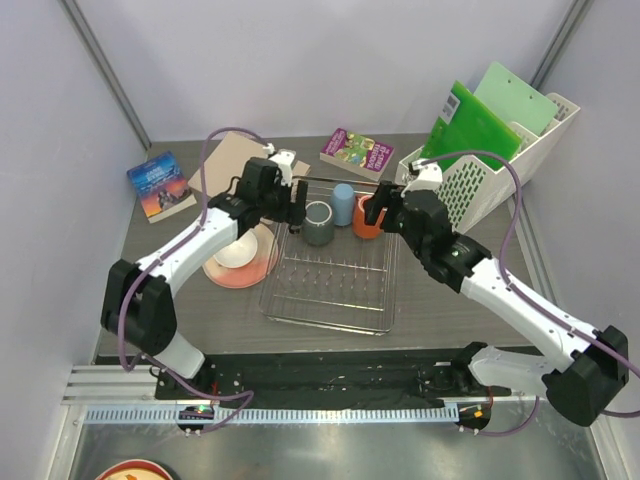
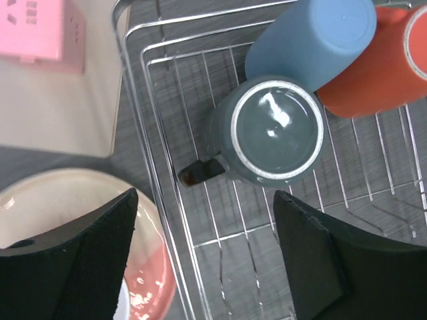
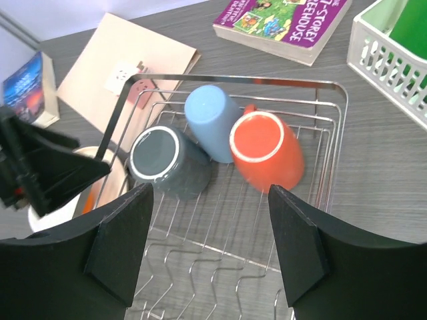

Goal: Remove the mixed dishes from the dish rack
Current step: Pick up the cup from the dish rack.

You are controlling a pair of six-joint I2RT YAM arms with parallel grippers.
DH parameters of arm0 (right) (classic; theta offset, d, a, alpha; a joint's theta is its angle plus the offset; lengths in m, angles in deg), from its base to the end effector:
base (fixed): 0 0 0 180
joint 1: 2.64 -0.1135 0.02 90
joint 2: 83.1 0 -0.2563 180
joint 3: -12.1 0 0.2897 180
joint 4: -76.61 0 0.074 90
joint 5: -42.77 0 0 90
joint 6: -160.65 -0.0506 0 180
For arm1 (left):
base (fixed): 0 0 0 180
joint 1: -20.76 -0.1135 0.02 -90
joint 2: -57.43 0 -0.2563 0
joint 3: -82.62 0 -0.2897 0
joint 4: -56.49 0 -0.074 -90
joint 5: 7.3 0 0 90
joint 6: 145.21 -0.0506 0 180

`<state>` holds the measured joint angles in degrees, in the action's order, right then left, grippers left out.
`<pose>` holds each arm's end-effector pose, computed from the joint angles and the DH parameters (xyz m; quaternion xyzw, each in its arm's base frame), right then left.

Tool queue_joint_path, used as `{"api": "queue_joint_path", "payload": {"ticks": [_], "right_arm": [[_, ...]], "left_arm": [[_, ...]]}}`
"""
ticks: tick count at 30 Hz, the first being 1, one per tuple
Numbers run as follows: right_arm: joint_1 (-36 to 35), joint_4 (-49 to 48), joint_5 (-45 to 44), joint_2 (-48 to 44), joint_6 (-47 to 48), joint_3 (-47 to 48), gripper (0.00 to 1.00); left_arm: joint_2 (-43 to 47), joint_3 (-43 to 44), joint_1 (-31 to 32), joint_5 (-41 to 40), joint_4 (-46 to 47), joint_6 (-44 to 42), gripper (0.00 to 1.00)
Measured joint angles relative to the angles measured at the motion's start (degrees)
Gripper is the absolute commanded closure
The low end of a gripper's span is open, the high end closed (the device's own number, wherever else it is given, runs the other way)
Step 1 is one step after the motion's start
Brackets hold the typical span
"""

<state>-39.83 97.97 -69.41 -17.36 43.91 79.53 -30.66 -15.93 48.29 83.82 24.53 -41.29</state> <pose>0.2649 0.1770 0.3150 0.0373 0.8090 0.1658 0.5627 0.3512 -0.1842 0.2584 0.1110 0.8942 -0.1617 0.4025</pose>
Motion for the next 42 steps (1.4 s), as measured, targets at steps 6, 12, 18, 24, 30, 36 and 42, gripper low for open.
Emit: {"api": "queue_joint_path", "payload": {"ticks": [6, 12, 18, 24, 30, 36, 42], "right_arm": [[-0.11, -0.55, 3.26, -4.72, -2.56, -5.38, 0.26], [-0.20, 0.07, 5.01, -5.38, -3.52, -8.83, 0.25], [-0.20, 1.20, 5.60, -7.54, -3.58, -8.92, 0.26], [-0.22, 2.91, 5.57, -11.21, -3.72, -9.55, 0.26], [-0.20, 4.17, 5.53, -13.20, -4.28, -11.45, 0.26], [-0.22, 6.03, 5.53, -13.64, -4.59, -12.13, 0.26], [-0.20, 6.08, 5.25, -13.64, -4.68, -12.79, 0.26]], "left_arm": [[-3.15, 4.81, 0.28, 5.25, -1.25, -13.20, 0.30], [-3.67, 6.23, 0.61, 12.39, -4.02, -24.92, 0.34], [-6.95, 8.39, 0.90, 17.40, -7.78, -34.23, 0.33], [-8.83, 8.41, 0.90, 17.22, -10.75, -40.61, 0.32], [-13.03, 9.57, 0.90, 15.43, -11.04, -42.45, 0.36], [-17.64, 10.38, 0.87, 13.09, -9.66, -42.56, 0.58], [-18.56, 10.49, 0.90, 11.13, -8.74, -40.15, 0.80]]}}
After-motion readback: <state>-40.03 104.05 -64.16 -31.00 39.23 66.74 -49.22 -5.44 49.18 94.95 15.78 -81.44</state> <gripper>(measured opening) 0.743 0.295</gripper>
